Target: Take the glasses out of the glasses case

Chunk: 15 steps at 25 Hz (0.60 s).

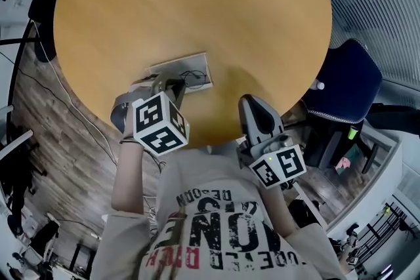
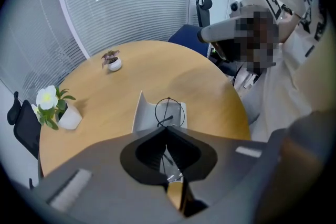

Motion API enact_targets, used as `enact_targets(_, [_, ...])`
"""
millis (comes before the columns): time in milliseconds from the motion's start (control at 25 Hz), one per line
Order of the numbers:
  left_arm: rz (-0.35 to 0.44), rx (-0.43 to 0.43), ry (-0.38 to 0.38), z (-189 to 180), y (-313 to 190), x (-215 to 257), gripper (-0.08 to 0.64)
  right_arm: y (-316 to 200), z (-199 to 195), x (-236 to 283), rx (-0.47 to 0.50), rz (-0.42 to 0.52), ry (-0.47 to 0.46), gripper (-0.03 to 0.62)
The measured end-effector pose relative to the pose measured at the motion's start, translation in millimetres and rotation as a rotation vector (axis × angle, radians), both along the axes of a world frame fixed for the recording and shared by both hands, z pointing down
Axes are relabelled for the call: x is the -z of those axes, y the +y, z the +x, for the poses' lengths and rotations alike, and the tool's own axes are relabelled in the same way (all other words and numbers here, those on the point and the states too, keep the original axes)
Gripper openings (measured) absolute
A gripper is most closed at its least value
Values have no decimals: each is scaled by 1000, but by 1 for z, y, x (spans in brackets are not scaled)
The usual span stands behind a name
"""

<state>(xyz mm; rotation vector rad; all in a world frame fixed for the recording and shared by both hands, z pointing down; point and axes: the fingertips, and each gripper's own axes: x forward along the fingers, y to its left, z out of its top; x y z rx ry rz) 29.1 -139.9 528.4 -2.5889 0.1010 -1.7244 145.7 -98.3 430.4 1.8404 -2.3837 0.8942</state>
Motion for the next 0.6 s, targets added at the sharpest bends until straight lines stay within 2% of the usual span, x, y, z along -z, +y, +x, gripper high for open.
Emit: enact_targets(600, [91,77,115,-7,15,63,18,-4,-21,35,103,87,7,25])
